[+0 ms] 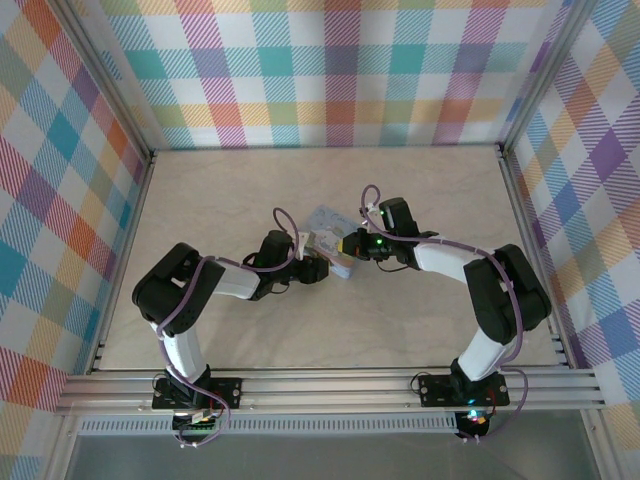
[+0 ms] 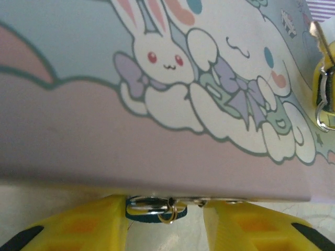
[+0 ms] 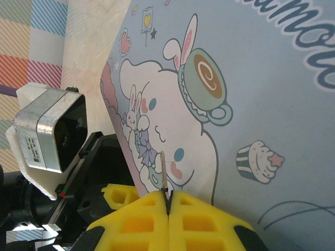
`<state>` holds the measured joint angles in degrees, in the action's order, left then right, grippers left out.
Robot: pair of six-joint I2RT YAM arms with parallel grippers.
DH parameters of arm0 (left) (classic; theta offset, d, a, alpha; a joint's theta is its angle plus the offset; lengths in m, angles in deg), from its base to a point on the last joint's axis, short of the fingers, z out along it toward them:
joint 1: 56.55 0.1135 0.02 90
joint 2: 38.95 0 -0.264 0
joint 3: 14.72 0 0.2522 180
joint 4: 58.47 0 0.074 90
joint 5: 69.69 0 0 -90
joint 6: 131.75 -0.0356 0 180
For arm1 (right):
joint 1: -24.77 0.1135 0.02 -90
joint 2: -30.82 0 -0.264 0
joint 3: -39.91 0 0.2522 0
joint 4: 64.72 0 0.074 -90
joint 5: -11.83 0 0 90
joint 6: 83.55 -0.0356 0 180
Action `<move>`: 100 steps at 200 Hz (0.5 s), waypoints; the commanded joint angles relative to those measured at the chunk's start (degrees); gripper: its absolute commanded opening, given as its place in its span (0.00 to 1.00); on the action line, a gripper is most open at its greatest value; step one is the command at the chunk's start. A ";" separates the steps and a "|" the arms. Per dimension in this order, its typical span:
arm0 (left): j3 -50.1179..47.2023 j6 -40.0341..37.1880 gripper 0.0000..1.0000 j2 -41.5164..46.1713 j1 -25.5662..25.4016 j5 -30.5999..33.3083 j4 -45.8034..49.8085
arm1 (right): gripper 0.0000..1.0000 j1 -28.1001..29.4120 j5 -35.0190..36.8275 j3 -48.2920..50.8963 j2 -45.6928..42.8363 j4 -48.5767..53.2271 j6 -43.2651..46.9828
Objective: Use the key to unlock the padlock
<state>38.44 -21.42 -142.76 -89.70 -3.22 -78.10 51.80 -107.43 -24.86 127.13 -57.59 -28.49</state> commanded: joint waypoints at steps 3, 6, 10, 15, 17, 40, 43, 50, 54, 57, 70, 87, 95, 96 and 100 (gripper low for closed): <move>1.29 1.13 0.40 -1.74 -1.75 -2.17 -0.01 | 0.03 0.39 1.40 2.58 0.79 5.48 0.97; 1.34 1.19 0.40 -1.71 -1.82 -2.21 0.02 | 0.03 0.32 1.39 2.58 0.80 5.41 1.01; 1.41 1.21 0.39 -1.76 -1.83 -2.27 0.07 | 0.03 0.34 1.44 2.58 0.81 5.42 1.08; 1.47 1.23 0.39 -1.80 -1.87 -2.22 0.06 | 0.03 0.36 1.45 2.58 0.76 5.42 1.03; 1.47 1.27 0.39 -1.78 -1.84 -2.22 0.03 | 0.03 0.34 1.41 2.58 0.77 5.43 1.02; 1.57 1.23 0.38 -2.01 -1.96 -2.22 0.14 | 0.03 0.33 1.31 2.61 0.89 5.36 1.03; 1.56 1.21 0.38 -2.01 -2.00 -2.22 0.16 | 0.03 0.34 1.32 2.59 0.89 5.33 1.04; 1.60 1.37 0.37 -2.02 -2.01 -2.22 0.08 | 0.03 0.31 1.37 2.59 0.88 5.40 1.04; 1.64 1.37 0.36 -2.01 -2.01 -2.18 0.00 | 0.03 0.35 1.31 2.58 0.89 5.40 1.01; 1.72 1.43 0.36 -2.03 -1.99 -2.13 0.00 | 0.03 0.35 1.23 2.58 0.89 5.33 1.05; 1.72 1.69 0.35 -2.00 -2.01 -2.14 -0.01 | 0.03 0.40 1.22 2.58 0.87 5.37 0.95; 1.93 1.96 0.33 -1.93 -1.99 -2.18 0.00 | 0.03 0.37 1.19 2.58 0.81 5.32 0.87; 2.07 1.90 0.32 -1.88 -2.09 -2.05 0.15 | 0.03 0.37 1.13 2.59 0.72 5.23 0.84; 2.08 1.94 0.32 -1.90 -2.09 -2.01 0.11 | 0.03 0.34 1.13 2.58 0.67 5.23 0.84; 2.16 1.96 0.32 -1.92 -2.06 -2.01 0.20 | 0.03 0.38 1.13 2.58 0.66 5.20 0.84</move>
<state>39.05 -20.06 -143.46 -90.22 -3.52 -78.05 51.73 -107.34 -24.84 127.07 -57.59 -28.49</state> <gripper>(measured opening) 0.326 0.046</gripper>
